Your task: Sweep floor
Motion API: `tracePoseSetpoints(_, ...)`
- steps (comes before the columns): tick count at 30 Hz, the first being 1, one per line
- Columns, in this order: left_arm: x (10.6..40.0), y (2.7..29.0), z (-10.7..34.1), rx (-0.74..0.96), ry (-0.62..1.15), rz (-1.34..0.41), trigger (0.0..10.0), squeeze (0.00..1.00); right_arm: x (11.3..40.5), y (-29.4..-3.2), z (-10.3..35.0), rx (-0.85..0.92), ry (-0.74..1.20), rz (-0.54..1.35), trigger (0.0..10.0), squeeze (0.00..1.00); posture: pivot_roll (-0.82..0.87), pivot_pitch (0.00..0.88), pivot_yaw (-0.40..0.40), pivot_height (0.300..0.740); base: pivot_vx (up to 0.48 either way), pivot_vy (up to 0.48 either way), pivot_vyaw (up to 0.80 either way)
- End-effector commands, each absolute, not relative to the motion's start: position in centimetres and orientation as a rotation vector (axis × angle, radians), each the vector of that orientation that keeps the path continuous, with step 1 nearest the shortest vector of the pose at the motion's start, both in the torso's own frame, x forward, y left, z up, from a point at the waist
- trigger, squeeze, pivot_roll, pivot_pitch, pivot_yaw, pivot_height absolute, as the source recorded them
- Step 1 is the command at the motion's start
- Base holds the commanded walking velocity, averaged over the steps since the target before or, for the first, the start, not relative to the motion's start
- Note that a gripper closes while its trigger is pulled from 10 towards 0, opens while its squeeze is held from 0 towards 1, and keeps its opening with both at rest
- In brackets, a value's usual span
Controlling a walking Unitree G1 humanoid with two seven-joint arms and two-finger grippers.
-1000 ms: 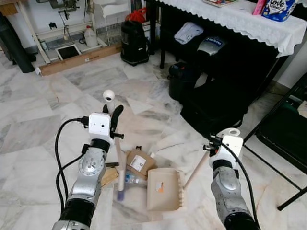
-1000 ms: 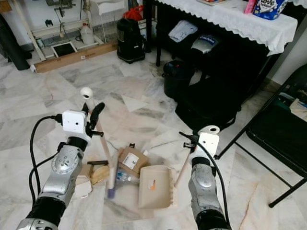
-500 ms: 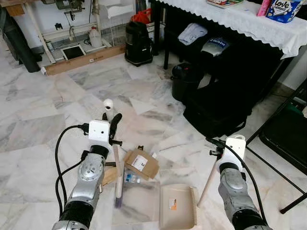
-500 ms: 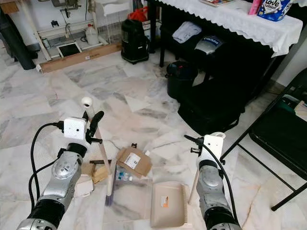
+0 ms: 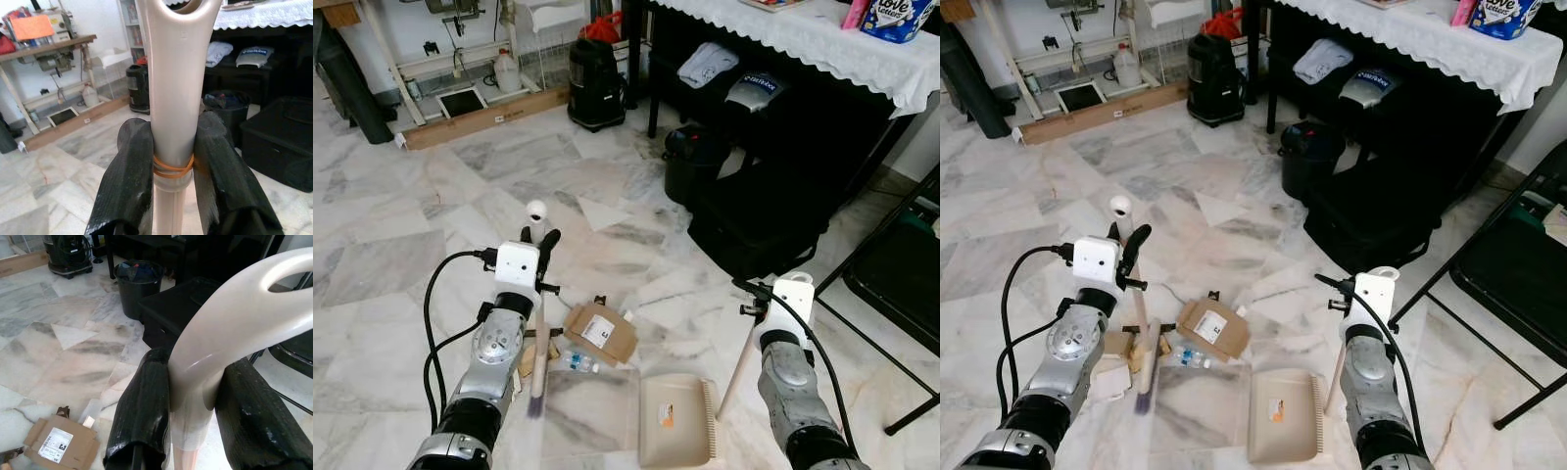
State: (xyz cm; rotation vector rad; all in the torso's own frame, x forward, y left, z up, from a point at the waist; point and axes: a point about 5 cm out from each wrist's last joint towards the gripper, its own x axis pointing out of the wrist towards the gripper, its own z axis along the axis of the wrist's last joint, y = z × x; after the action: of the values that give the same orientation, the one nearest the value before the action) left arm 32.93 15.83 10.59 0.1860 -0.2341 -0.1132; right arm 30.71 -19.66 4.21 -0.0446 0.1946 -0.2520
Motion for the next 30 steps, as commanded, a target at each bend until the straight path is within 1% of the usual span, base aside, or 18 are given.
tracePoseSetpoints(1,33.0,15.0,10.6,0.177,-0.249,-0.157,10.0,0.00,30.4,-19.5,4.0,-0.050,0.194,-0.244,10.0,0.00,-0.08,0.121,-0.020,0.740,0.000,0.000,0.00)
tracePoseSetpoints(8,33.1,14.4,9.9,0.174,-0.213,-0.206,10.0,0.00,30.3,-19.7,4.0,-0.054,0.194,-0.247,10.0,0.00,-0.09,0.124,-0.021,0.740,0.000,0.000,0.00)
tracePoseSetpoints(12,33.2,14.5,10.0,0.173,-0.209,-0.223,10.0,0.00,30.2,-19.7,3.9,-0.054,0.194,-0.246,10.0,0.00,-0.09,0.122,-0.022,0.740,0.000,0.000,0.00)
tracePoseSetpoints(15,33.3,14.4,9.9,0.159,-0.192,-0.267,10.0,0.00,30.2,-19.6,3.9,-0.054,0.196,-0.243,10.0,0.00,-0.09,0.118,-0.021,0.740,0.000,0.000,0.00)
tracePoseSetpoints(17,33.3,14.2,9.8,0.123,-0.177,-0.317,10.0,0.00,30.2,-19.4,3.9,-0.053,0.197,-0.239,10.0,0.00,-0.09,0.118,-0.021,0.740,0.000,0.000,0.00)
tracePoseSetpoints(20,33.3,14.0,9.8,0.095,-0.165,-0.349,10.0,0.00,30.3,-19.2,3.8,-0.050,0.198,-0.235,10.0,0.00,-0.07,0.110,-0.020,0.740,0.000,0.000,0.00)
tracePoseSetpoints(30,33.4,14.0,10.4,-0.011,-0.157,-0.390,10.0,0.00,30.4,-18.9,3.8,-0.049,0.198,-0.226,10.0,0.00,-0.07,0.088,-0.014,0.740,0.000,0.000,0.00)
